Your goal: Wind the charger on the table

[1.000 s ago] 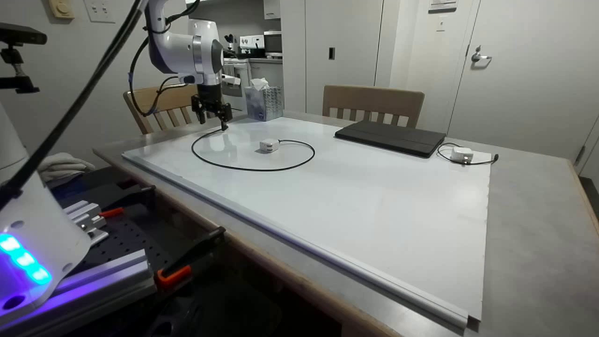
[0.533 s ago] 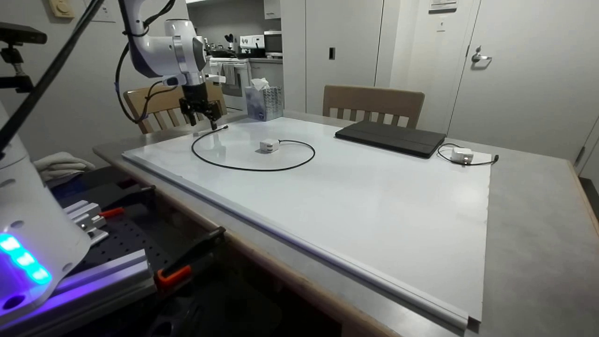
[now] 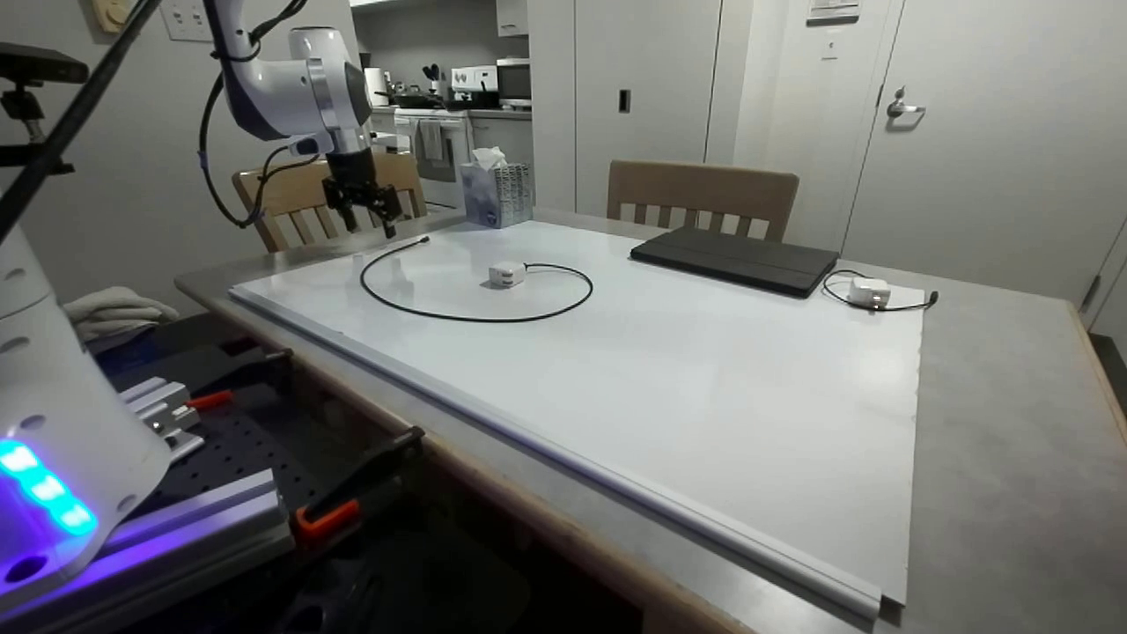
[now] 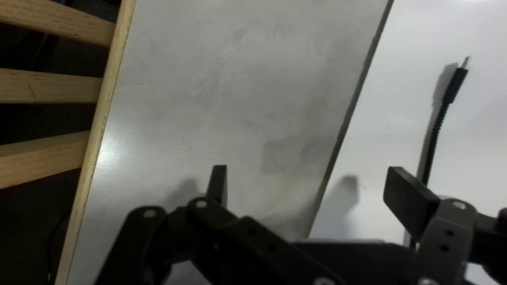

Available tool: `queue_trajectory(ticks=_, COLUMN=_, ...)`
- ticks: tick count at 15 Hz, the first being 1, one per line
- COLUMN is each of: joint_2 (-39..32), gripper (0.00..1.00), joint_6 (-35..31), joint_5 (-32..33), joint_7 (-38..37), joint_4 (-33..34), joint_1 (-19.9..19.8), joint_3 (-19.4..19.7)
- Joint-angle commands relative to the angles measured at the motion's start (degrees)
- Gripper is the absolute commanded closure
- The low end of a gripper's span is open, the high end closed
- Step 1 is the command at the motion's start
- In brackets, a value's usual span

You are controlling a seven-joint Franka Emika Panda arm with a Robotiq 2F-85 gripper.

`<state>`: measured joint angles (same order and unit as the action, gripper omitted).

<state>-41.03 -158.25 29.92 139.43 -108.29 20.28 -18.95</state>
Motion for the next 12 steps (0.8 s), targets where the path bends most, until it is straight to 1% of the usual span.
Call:
queue_trajectory(ticks=1, joint_2=3.42, gripper=0.00, joint_6=-0.71, joint_5=0.03, joint_7=-1.99, joint_4=-2.84, joint_1=1.12, joint_3=2.20)
queue_trajectory(ticks=4, joint_2=4.32, gripper=0.00, joint_6=-1.37, joint_5=0.66, joint_7=-4.21, joint_4=-3.65, joint_1=1.88, joint_3=3.49)
queue_trajectory(ticks=7, joint_2=4.57, gripper=0.00, joint_6=-4.42, joint_5=2.37, joint_7=-8.76, joint_4=-4.22, joint_1=3.16, joint_3=6.50)
queue_trajectory(ticks=10, joint_2=4.98, gripper=0.00, joint_6=-6.24, joint_5=4.37, joint_7=-12.64, joint_4=-4.59, joint_1=3.50, joint_3=9.09)
queue_trajectory(ticks=12, joint_2=5.21, gripper=0.00, joint_6=-6.43, joint_5=5.69, joint_7=-14.36, joint_4=-4.72, joint_1=2.88, joint_3=9.76)
